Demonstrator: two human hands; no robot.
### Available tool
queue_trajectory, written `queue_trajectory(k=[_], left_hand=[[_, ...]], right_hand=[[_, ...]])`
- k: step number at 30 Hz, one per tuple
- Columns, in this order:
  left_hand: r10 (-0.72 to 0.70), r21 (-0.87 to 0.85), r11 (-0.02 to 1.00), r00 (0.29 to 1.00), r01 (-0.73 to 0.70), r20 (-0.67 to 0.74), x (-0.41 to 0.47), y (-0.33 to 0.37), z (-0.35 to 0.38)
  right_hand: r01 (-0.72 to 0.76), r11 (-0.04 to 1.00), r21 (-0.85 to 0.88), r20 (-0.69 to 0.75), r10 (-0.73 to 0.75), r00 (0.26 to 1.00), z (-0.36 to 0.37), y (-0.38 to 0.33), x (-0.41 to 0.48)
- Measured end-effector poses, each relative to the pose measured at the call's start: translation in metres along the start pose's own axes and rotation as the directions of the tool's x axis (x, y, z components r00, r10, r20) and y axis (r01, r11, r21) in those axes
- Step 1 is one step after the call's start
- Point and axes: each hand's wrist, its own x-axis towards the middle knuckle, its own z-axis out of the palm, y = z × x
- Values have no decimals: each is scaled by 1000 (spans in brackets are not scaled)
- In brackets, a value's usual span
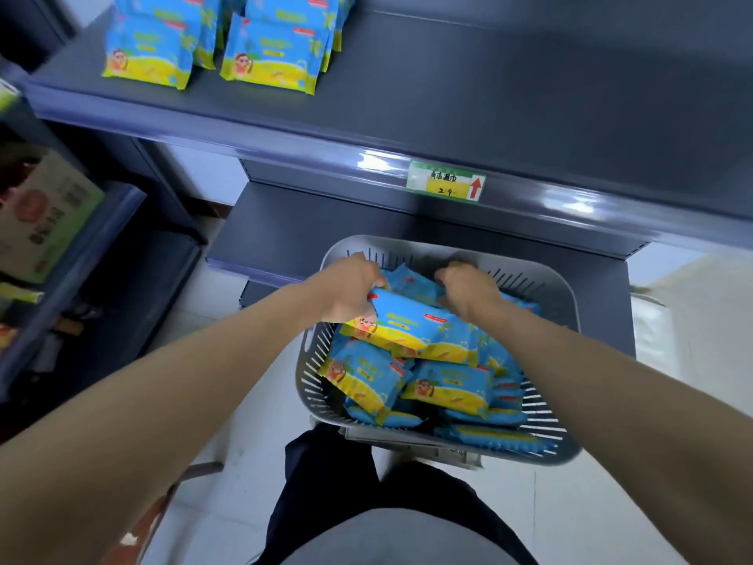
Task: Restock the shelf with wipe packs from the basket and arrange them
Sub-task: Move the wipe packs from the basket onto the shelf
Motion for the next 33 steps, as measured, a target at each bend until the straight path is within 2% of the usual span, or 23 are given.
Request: queue_trajectory(k=[5,9,13,16,19,24,29,33], left_hand=[[20,-77,997,999,-22,-25,-2,-1,-38],[35,-90,995,994,-45,-107,-10,-9,-81],[-33,-201,980,979,-8,-200,-23,-32,-125],[-85,-212,977,960,28,-267,-33,-56,-151],[-120,-210,976,938,52,-326,-45,-82,-171],[-195,-338,940,891,50,-410,-57,-132,-203],[-278,-418,905,853,78,-442,-45,-183,-232],[-284,-480,876,857,49,-430,-20,-205,-249]], right_hand=[[82,995,61,-51,-79,996,-64,-4,-12],[132,988,82,-223,-111,969,-142,-7,-13],[220,948,230,-404,-113,908,-209,-28,2],[288,909,300,-497,-109,861,-238,-56,31],[318,882,347,-489,-119,864,-251,-90,73],[325,864,385,-404,-159,901,-254,-139,136],[253,949,189,-362,-173,916,-263,-146,182],[202,957,206,-396,-107,912,-276,-136,208]])
